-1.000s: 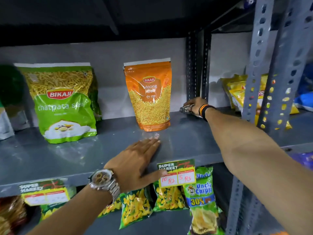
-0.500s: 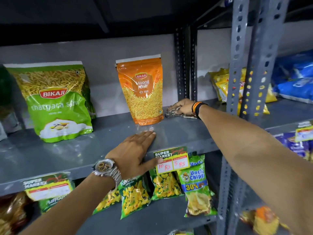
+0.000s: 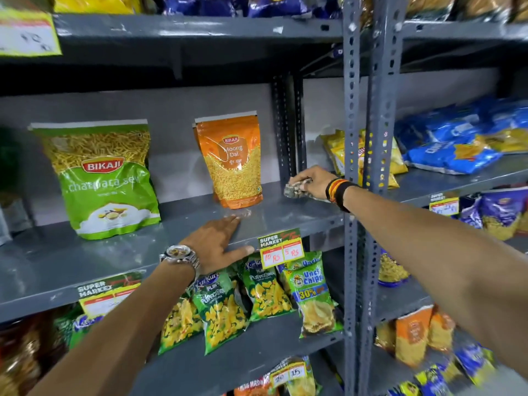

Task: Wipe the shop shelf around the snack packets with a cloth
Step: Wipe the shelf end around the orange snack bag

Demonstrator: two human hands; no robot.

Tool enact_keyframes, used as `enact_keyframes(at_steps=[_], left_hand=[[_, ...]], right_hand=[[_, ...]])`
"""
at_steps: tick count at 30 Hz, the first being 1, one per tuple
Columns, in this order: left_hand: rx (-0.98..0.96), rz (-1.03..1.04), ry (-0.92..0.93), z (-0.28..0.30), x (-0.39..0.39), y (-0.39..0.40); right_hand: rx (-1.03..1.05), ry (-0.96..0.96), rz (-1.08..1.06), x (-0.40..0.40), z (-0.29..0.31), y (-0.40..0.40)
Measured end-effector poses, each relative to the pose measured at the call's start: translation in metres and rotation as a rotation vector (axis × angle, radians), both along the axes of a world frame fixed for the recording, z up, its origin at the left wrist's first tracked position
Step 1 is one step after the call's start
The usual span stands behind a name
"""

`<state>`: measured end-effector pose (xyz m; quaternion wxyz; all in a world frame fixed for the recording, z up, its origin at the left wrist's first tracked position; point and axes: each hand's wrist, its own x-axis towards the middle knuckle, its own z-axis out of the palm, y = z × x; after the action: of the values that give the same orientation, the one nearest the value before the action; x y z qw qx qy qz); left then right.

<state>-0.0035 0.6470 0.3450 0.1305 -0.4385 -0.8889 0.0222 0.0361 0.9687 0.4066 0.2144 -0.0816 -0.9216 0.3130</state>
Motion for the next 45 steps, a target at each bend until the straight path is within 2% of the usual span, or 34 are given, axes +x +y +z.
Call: enact_keyframes(at_steps=[3,7,9,14,18,23,29,32,35,37,40,43,45], left_hand=[[0.024,0.005,0.010,-0.005,-0.002,0.000],[0.030,0.009,-0.017,-0.004,0.002,-0.001],[0.031,0.000,-0.022,-0.005,0.001,0.000],[0.004,-0.001,-0.047,0.000,0.000,-0.001],[0.019,-0.010,-0.073,0.003,-0.004,-0.014],[0.013,-0.024,-0.048,-0.003,-0.008,-0.018],[0.020,-0.039,-0.031,-0.004,-0.009,-0.017],[0.004,-0.036,-0.033,-0.004,-0.007,-0.017],[0.001,-0.051,-0.032,-0.003,-0.007,-0.018],[0.000,-0.049,-0.033,-0.004,-0.007,-0.018],[0.001,-0.019,-0.042,-0.002,-0.007,-0.017],[0.002,0.006,-0.034,-0.003,-0.005,-0.015],[0.008,0.006,-0.026,-0.004,-0.002,-0.015]], right_hand=[[-0.039,-0.067,-0.164,-0.003,-0.026,0.004],[-0.078,-0.026,-0.276,0.000,-0.040,-0.004],[-0.083,-0.022,-0.214,0.003,-0.041,-0.016],[-0.119,-0.047,0.142,0.028,-0.026,-0.056],[-0.096,0.039,0.083,0.022,0.002,-0.040],[0.066,-0.047,0.116,-0.022,0.002,-0.042],[0.183,-0.133,0.146,-0.059,-0.026,-0.049],[0.261,-0.219,0.305,-0.039,-0.013,-0.051],[0.185,-0.339,0.468,-0.016,0.009,-0.045],[0.095,-0.237,0.409,-0.020,0.012,-0.034],[0.030,-0.134,0.188,-0.036,-0.006,-0.023],[0.078,-0.117,0.088,-0.047,-0.029,-0.028],[0.158,-0.087,0.122,-0.036,-0.033,-0.040]])
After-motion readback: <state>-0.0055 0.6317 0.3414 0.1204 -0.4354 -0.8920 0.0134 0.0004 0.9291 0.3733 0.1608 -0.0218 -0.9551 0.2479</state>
